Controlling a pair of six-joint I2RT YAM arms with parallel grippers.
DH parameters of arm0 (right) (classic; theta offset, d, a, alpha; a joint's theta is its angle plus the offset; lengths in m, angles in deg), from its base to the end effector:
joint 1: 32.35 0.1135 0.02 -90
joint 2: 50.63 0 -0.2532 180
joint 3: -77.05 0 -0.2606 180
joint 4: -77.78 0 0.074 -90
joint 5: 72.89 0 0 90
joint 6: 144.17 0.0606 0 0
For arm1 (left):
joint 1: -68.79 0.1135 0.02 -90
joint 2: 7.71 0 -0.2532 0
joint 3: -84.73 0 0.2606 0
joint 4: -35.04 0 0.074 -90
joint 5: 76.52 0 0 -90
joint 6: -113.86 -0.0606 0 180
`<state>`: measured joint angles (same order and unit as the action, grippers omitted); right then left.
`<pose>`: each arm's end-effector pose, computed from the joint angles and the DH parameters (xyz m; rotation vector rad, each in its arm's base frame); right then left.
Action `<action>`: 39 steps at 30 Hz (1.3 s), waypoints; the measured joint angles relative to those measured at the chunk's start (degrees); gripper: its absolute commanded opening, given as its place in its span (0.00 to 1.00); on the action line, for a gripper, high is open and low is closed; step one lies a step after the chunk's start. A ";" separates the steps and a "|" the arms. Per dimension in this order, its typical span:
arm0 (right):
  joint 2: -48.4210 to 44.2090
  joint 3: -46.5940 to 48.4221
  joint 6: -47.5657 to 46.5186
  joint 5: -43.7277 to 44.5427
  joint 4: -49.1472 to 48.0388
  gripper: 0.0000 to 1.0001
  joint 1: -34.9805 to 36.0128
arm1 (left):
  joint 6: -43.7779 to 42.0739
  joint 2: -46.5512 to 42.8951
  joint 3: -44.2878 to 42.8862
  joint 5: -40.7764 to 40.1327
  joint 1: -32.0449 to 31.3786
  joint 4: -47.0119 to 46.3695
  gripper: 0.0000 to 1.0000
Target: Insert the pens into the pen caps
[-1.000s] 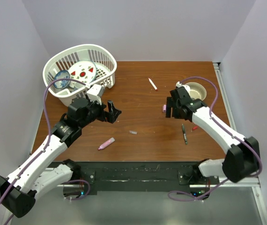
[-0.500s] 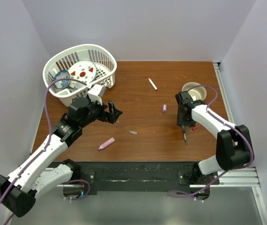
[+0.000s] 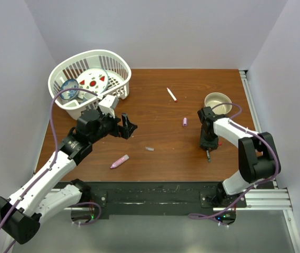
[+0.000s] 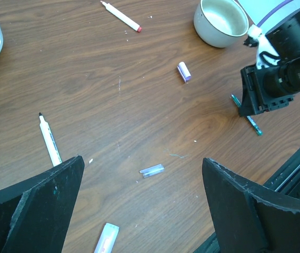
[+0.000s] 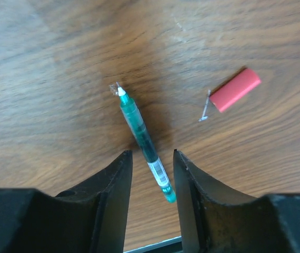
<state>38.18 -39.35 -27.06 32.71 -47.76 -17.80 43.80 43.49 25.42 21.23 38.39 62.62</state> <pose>0.2696 0.0531 0.1254 0.3486 2.8436 -0.2747 0.2078 -0.1314 0.3029 0.2738 1.9551 -0.7139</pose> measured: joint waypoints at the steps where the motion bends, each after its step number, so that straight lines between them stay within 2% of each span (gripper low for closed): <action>1: 0.74 0.00 0.17 -0.09 0.00 0.38 0.00 | 0.00 0.00 0.00 0.04 0.00 0.00 0.99; 7: 1.38 0.11 0.48 -0.17 -0.07 0.33 0.00 | 0.00 0.22 0.00 0.61 0.00 0.02 0.99; 16: 1.40 -0.13 -2.75 -4.74 -2.01 0.01 -0.17 | 0.04 0.52 0.00 2.56 0.00 0.02 0.90; 20: -2.03 -2.89 -4.33 -8.94 -8.13 0.00 1.42 | 1.25 2.56 0.00 3.10 0.00 0.15 0.85; 29: -17.73 -6.14 -1.40 -16.15 -22.21 0.00 19.54 | 9.84 11.47 0.02 9.66 0.00 -1.90 0.76; 34: -22.97 -6.60 2.75 -18.58 -31.39 0.00 26.71 | 14.62 13.99 1.01 14.45 0.00 -8.52 0.74; 39: -22.43 -6.32 4.94 -20.02 -36.06 0.00 30.27 | 18.12 16.15 1.22 17.42 -0.02 -15.58 0.70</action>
<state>15.76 -45.67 -22.12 12.69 -83.82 12.47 61.92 59.64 26.65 38.65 38.37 47.03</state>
